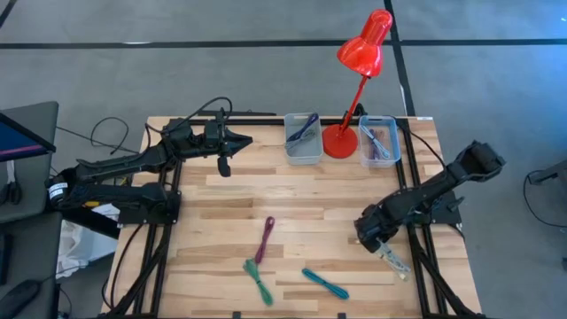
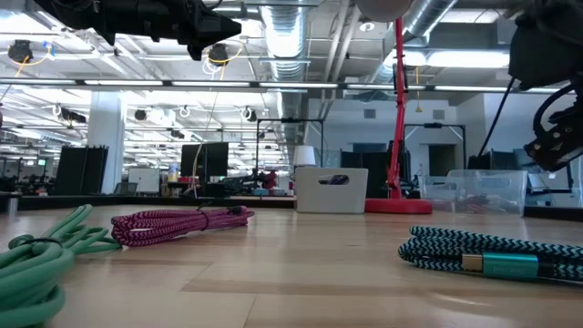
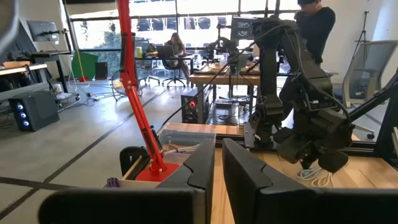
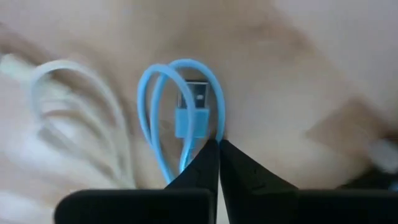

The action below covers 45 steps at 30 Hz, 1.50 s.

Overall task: Pick & Place USB Port
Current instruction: Put the light blue charger cable into the transparent bin

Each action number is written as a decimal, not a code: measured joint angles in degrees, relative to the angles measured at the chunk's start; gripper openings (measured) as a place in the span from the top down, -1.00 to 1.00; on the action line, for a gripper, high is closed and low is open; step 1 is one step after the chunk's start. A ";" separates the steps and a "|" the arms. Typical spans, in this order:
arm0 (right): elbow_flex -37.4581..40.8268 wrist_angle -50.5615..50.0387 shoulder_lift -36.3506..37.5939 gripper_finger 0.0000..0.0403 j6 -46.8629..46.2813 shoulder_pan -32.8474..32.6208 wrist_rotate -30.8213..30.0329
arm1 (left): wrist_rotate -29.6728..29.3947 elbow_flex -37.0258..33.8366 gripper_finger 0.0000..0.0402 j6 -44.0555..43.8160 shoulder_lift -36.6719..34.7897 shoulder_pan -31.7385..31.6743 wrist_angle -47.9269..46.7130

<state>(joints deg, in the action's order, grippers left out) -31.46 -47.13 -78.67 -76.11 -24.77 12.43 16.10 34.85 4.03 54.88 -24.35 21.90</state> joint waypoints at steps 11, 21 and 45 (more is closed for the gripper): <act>-9.31 -18.35 0.17 1.00 4.16 0.56 -10.33 | -0.01 0.00 0.84 0.00 -0.01 0.01 0.01; -18.67 -29.61 4.79 1.00 3.37 0.61 -23.56 | -0.01 -0.01 0.84 0.00 -0.01 0.00 0.01; -23.82 -33.97 19.07 1.00 24.99 24.31 -54.01 | 0.00 -0.02 0.84 0.00 -0.01 0.01 0.01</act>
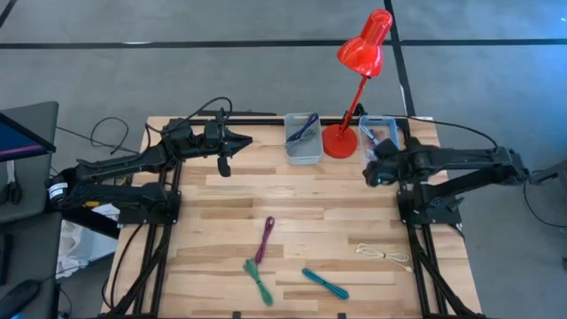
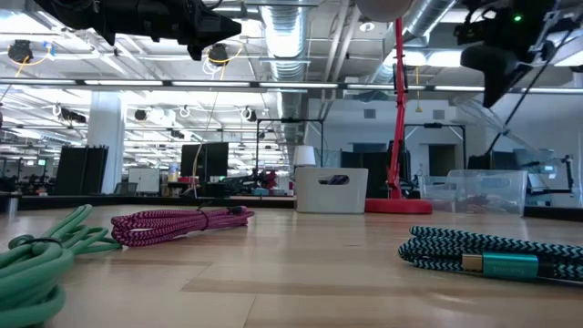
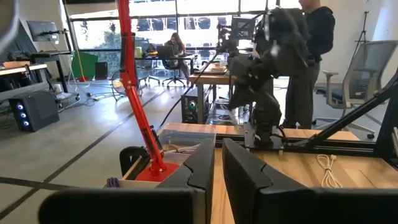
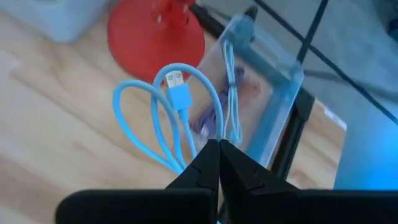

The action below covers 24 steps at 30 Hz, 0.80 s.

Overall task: Pick & Place USB Port
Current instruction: Put the light blue charger cable into the transparent bin

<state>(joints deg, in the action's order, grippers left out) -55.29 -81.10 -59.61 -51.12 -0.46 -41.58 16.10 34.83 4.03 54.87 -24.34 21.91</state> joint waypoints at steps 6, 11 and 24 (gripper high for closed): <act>0.00 11.24 2.07 1.00 17.18 11.32 0.99 | -0.02 0.00 0.84 0.00 0.00 -0.01 0.00; 0.00 17.96 1.44 1.00 28.72 21.90 5.47 | -0.02 0.00 0.84 0.00 0.00 -0.02 0.00; -0.02 29.14 -4.34 1.00 46.79 43.61 15.08 | -0.02 0.00 0.84 0.00 0.00 -0.02 -0.01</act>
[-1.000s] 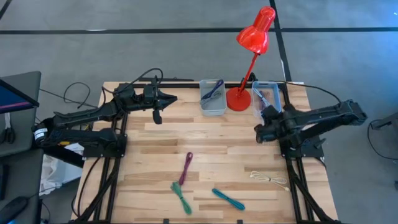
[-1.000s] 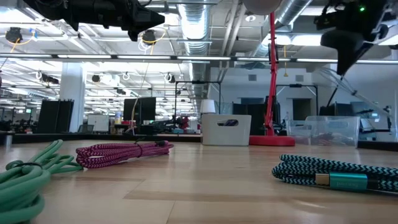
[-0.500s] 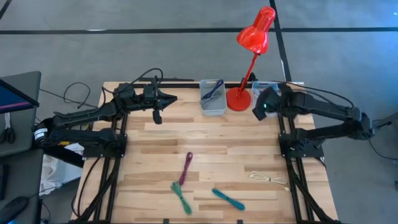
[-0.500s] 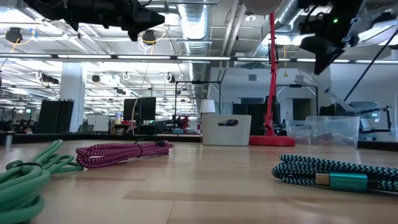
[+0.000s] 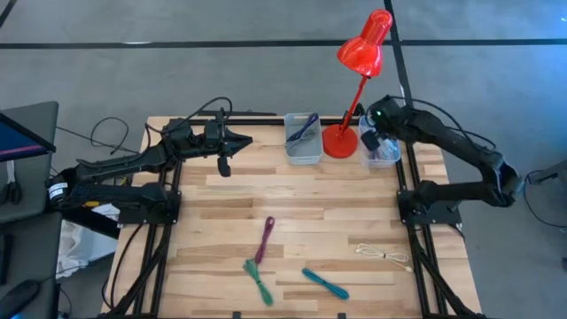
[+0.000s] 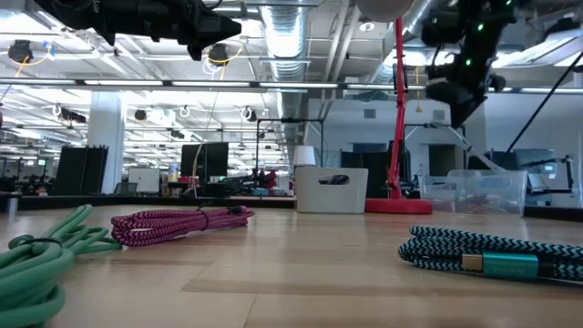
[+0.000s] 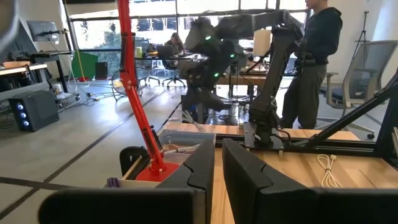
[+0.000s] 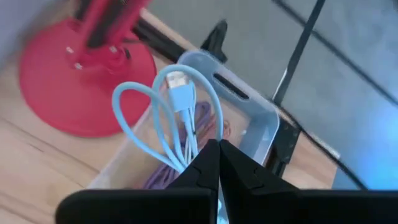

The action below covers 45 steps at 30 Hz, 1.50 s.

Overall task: Pick & Place USB Port
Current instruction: Put the light blue charger cable into the transparent bin, then put the white charger cable into the transparent bin

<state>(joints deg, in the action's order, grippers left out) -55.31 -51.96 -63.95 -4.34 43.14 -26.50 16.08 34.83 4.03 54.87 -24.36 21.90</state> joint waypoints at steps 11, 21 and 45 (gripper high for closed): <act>-0.02 3.52 -9.99 1.00 4.95 6.64 3.89 | 0.01 0.00 0.84 0.00 0.00 0.01 -0.01; -0.02 7.37 -17.70 1.00 6.84 9.71 5.87 | 0.00 0.00 0.84 0.00 0.01 0.01 -0.04; -0.02 7.37 -18.49 0.73 7.35 9.76 7.03 | 0.00 0.01 0.84 0.00 0.01 0.00 -0.06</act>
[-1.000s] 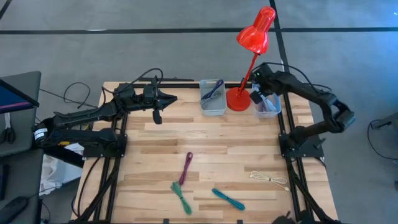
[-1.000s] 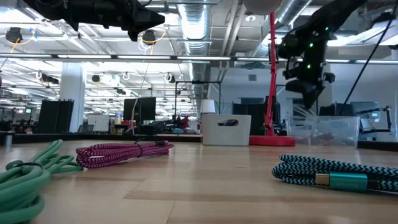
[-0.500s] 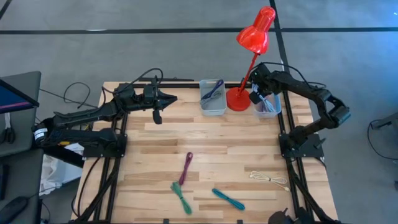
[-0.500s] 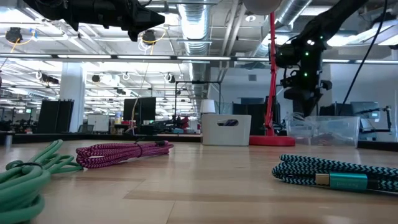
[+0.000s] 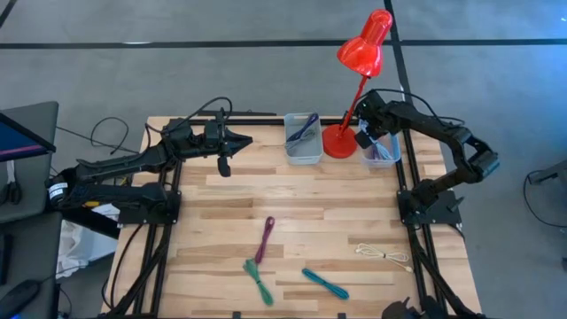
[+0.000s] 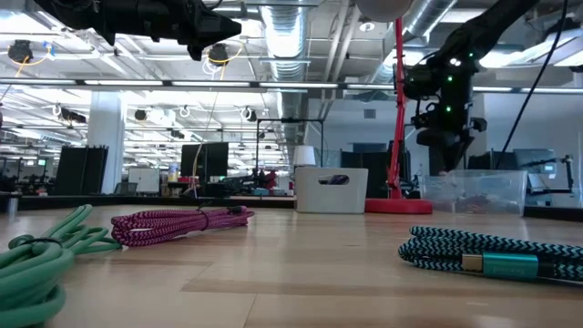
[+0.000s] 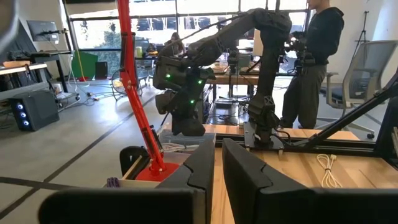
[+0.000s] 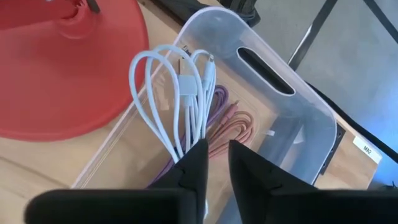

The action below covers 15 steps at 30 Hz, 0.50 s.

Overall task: Pick & Place USB Port
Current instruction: Put the white charger cable into the transparent bin

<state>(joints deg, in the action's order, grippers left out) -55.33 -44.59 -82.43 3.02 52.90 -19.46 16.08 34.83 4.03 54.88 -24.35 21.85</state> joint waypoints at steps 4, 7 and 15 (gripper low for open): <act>0.00 -2.16 0.04 0.66 0.01 -0.69 0.00 | 0.00 -0.01 0.84 0.00 -0.01 0.01 -0.01; 0.00 -6.03 0.33 0.64 0.01 -2.27 0.06 | 0.02 -0.01 0.84 0.00 -0.01 -0.01 0.00; 0.00 -16.69 4.91 0.65 -5.27 -10.74 7.26 | 0.00 -0.01 0.84 0.00 -0.01 -0.01 -0.02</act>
<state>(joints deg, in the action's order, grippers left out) -55.33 -61.28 -77.52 -2.25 42.17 -12.21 16.08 34.83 4.03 54.87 -24.36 21.82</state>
